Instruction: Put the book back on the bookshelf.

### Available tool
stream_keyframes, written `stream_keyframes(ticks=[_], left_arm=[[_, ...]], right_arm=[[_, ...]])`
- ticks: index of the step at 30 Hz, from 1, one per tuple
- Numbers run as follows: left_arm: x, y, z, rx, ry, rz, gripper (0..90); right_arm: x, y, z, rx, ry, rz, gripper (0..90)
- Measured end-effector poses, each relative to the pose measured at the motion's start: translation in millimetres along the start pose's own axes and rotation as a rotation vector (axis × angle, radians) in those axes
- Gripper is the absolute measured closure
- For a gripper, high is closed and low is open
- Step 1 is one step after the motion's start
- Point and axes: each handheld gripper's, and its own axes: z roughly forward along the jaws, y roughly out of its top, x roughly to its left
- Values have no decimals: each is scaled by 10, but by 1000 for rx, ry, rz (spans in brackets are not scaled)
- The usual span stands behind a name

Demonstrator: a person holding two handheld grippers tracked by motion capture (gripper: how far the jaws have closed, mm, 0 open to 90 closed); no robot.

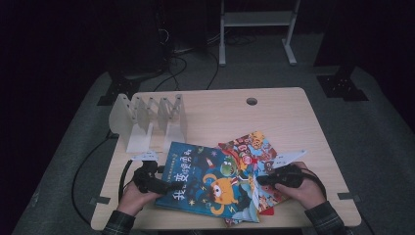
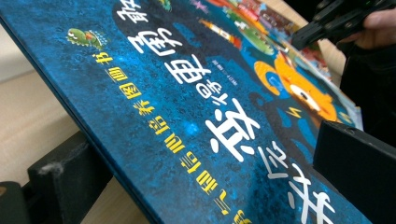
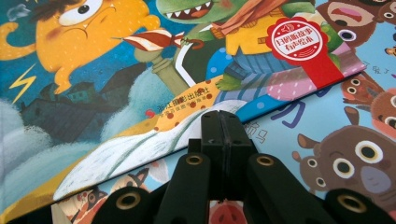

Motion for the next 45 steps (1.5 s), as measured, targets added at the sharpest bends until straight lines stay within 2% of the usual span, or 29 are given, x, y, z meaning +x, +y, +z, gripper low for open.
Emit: stream_keyframes(ticks=[17,27,36,45], left_arm=[[-189,172,-177,-45,-5,58,0],[-267,327,-242,-46,-12,94,0],[-313,491,-270,-44,-26,107,0],[-355,687,-279,-17,-34,129,0]], right_arm=[[-9,70,54,14,10,-9,886],[-6,107,75,27,12,-20,886],[-6,121,86,29,13,-24,886],[1,130,92,33,10,-26,886]])
